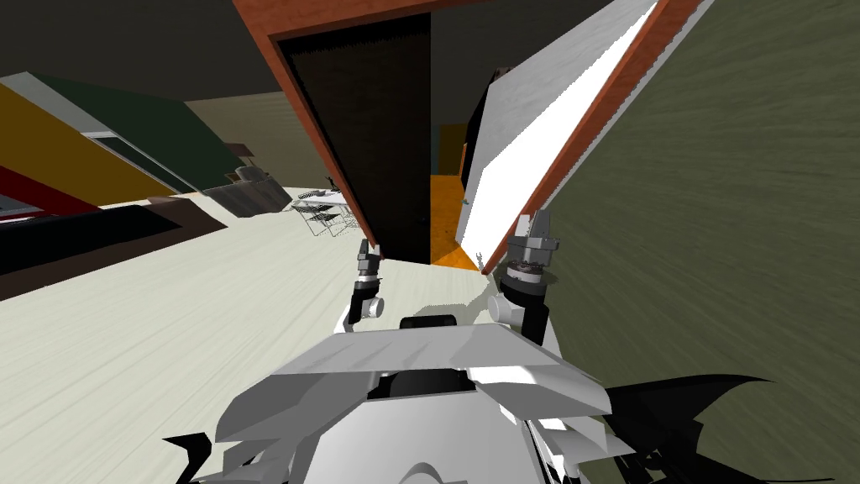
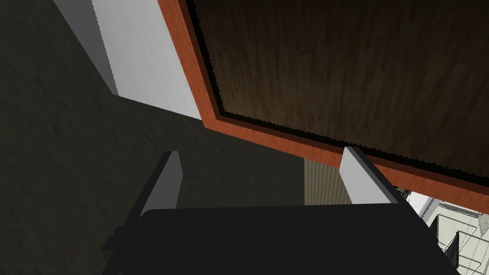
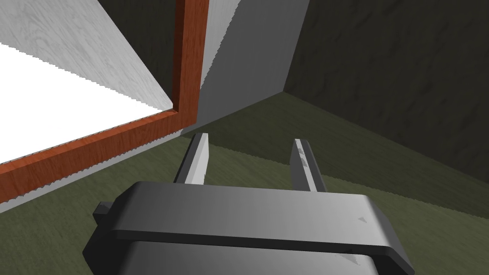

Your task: Push the door open

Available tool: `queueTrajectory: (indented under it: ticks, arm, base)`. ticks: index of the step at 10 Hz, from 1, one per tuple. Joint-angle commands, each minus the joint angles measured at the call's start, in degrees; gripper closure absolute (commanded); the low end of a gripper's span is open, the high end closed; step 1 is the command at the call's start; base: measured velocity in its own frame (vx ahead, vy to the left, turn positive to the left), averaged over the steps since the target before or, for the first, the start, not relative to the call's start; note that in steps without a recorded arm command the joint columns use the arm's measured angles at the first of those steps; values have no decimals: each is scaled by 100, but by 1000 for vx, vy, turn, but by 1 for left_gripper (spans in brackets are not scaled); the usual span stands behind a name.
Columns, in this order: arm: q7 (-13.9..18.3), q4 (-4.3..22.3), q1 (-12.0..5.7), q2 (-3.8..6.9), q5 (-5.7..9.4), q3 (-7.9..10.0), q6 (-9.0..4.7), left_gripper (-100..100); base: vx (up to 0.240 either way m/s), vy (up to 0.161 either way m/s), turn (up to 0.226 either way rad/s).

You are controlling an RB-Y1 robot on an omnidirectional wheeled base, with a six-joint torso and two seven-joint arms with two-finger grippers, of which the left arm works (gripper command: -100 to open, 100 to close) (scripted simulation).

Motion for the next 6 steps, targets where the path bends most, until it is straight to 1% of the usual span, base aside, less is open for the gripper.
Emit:
queueTrajectory:
  ticks: [1, 6]
  arm:
    - [-12, 283, -127, 9, 15, 8, -19, -100]
    - [-60, 1101, -434, 5, 44, -3, -117, -100]
  base:
    - [102, 5, -34]
    - [100, -5, -39]
